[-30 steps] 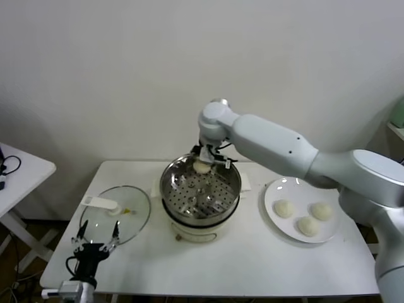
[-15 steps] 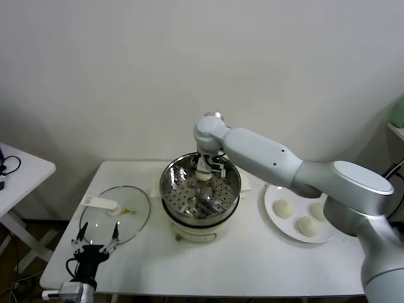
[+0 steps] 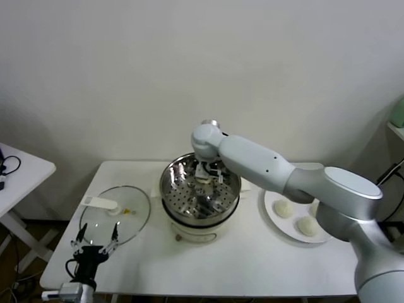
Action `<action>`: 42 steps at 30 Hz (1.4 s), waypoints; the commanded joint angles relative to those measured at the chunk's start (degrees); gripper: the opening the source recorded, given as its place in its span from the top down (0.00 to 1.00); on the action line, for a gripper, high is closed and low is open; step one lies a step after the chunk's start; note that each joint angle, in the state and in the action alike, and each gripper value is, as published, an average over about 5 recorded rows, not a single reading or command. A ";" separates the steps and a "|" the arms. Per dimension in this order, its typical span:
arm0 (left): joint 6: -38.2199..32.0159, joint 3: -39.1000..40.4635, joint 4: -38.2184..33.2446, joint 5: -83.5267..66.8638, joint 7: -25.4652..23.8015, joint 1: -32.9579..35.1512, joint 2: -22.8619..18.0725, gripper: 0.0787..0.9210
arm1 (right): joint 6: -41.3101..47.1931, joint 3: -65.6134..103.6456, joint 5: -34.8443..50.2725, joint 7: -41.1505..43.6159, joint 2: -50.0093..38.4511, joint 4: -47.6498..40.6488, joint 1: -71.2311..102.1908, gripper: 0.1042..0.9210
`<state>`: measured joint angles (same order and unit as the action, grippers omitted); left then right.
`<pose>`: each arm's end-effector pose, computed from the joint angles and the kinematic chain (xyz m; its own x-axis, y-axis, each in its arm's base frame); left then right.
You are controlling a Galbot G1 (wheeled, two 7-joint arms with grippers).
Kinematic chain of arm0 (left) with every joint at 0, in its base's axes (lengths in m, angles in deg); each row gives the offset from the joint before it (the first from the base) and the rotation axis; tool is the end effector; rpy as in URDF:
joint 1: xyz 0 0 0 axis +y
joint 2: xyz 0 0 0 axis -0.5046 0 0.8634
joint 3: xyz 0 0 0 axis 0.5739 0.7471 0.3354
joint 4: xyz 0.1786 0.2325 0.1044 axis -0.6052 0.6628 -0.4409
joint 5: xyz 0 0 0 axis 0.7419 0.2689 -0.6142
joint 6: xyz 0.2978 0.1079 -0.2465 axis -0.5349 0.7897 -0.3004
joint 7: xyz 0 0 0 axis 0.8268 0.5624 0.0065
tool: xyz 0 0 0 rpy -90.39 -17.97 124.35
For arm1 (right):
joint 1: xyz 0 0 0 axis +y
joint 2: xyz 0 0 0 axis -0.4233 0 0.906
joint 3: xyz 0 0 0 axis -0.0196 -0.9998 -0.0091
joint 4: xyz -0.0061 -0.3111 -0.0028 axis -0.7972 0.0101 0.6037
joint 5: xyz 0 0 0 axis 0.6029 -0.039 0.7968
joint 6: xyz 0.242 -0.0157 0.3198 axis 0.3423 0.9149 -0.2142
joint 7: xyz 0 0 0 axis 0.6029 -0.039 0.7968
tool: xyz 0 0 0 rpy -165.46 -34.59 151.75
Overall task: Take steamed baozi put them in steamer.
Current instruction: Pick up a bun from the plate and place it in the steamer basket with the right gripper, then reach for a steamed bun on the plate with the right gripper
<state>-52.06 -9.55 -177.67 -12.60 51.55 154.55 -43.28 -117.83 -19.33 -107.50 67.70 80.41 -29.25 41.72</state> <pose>0.2137 0.1023 -0.3256 -0.9818 -0.1286 0.1394 -0.1023 0.9780 0.1817 0.5601 0.2397 -0.1143 -0.3390 -0.0489 0.9395 -0.1487 -0.9833 -0.1049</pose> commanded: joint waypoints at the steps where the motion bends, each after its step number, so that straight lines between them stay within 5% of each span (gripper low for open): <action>1: -0.08 0.01 -0.10 -0.06 0.06 0.04 -0.05 0.12 | -1.13 -0.35 2.29 0.79 -2.01 3.98 -3.35 0.12; 8: 0.31 0.05 -0.53 -0.02 0.10 -0.13 -0.05 0.12 | 2.81 -4.91 17.46 2.89 -12.03 12.67 -13.11 0.12; 16: 0.66 -0.02 -0.66 0.36 0.03 -0.54 0.44 0.12 | 26.66 -17.52 49.24 1.73 -26.20 16.69 -26.24 0.12; 20: 0.62 0.13 -0.55 0.65 0.01 -0.52 0.51 0.12 | 34.36 -20.00 58.07 0.28 -31.87 14.79 -26.06 0.12; 30: 0.76 0.92 -0.93 1.27 -0.08 -0.58 0.46 0.12 | 39.65 -11.74 54.84 -1.40 -41.17 11.47 -11.17 0.12; 42: 0.54 0.35 -1.36 1.24 0.11 0.31 0.09 0.12 | 39.14 -5.35 47.17 -1.99 -39.04 5.46 2.69 0.12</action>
<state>-51.43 -9.14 -178.90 -11.41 51.59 154.58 -42.98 -82.04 -28.16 -59.53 66.24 43.79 -20.76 35.01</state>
